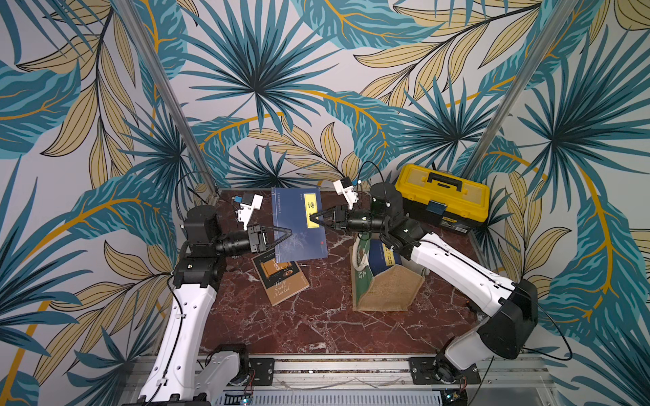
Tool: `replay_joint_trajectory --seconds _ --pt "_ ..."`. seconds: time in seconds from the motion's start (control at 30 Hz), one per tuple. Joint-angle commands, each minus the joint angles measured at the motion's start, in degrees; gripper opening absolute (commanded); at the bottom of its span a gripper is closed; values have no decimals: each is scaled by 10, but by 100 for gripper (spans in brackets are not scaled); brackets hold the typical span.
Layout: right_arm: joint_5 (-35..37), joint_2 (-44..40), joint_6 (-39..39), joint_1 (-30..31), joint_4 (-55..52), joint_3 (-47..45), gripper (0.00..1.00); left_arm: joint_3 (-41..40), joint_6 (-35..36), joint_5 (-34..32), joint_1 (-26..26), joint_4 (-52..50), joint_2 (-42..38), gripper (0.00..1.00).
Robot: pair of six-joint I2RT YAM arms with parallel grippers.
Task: Put the books into the canvas bag
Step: Pick up the book from the center of the board, then place the book in the canvas bag.
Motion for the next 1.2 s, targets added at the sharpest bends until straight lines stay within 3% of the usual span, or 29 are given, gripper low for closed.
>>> replay_joint_trajectory --seconds 0.0,0.07,0.27,0.37,0.6,0.87,1.0,1.17 --pt "-2 -38 27 -6 39 -22 0 18 -12 -1 -6 27 -5 15" --pt "10 -55 11 -11 12 -24 0 14 -18 -14 -22 27 -5 22" --pt "58 -119 -73 -29 -133 -13 0 10 -19 -91 -100 28 -7 60" --pt "95 -159 -116 -46 -239 -1 0 12 -15 -135 -134 27 -3 71" --pt "286 -230 -255 -77 -514 107 0 11 -17 -257 -204 27 38 73" --pt "503 -225 -340 -82 -695 231 0 96 3 -455 -384 5 170 73" --pt "534 -194 -367 -96 -747 245 0 180 24 -494 -447 -43 261 73" --pt "471 -167 -380 -127 -745 207 0 254 45 -550 -485 -109 343 73"
